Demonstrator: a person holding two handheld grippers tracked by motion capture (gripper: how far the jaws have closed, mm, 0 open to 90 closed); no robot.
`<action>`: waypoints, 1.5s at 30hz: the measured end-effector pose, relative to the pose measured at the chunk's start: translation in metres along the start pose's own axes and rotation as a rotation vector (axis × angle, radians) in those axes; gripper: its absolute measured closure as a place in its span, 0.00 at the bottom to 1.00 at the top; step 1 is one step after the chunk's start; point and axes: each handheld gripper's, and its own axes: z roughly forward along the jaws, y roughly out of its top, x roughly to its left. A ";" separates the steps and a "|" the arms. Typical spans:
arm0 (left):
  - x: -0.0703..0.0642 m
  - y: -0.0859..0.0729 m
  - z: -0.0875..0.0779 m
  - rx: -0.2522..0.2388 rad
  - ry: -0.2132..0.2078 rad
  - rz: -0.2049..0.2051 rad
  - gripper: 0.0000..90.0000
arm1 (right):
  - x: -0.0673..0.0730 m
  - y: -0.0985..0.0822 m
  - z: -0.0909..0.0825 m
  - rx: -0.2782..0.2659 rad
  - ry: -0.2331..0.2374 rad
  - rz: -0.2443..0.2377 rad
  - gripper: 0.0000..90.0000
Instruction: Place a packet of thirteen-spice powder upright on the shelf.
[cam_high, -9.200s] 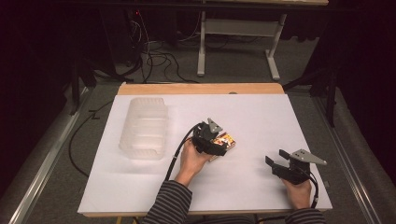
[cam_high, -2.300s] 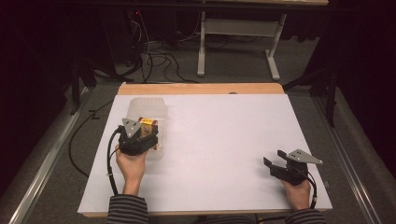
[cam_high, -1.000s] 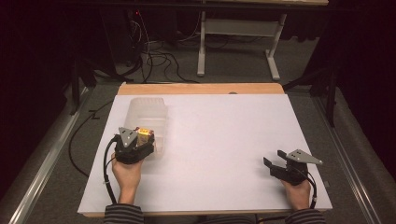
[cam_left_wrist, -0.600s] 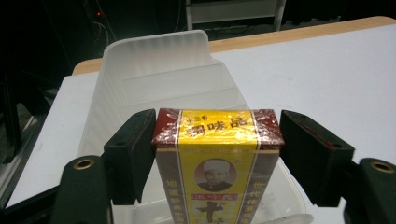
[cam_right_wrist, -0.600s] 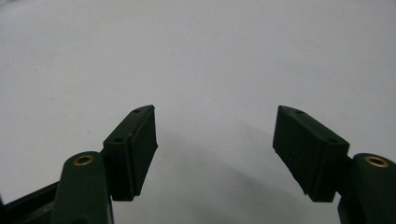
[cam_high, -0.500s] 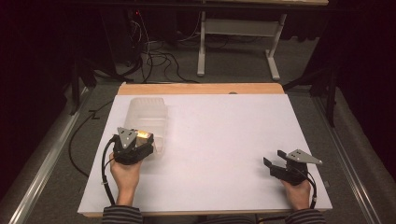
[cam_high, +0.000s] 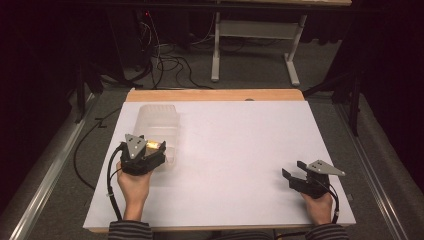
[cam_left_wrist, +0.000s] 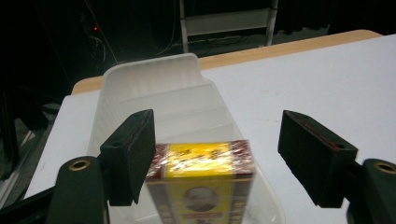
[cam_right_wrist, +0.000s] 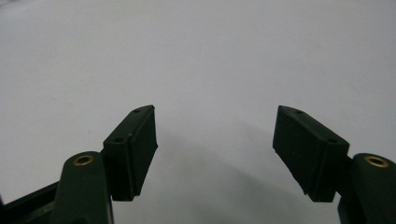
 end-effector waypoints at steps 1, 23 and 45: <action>-0.001 0.002 -0.001 -0.003 -0.005 0.004 0.32 | 0.000 0.000 0.000 0.000 0.000 -0.001 0.34; -0.032 0.014 -0.005 -0.017 -0.106 0.070 0.32 | 0.000 0.000 -0.001 -0.008 -0.002 0.000 0.34; -0.050 0.015 -0.008 -0.047 -0.167 0.090 0.33 | 0.000 -0.001 -0.001 -0.010 -0.002 0.001 0.34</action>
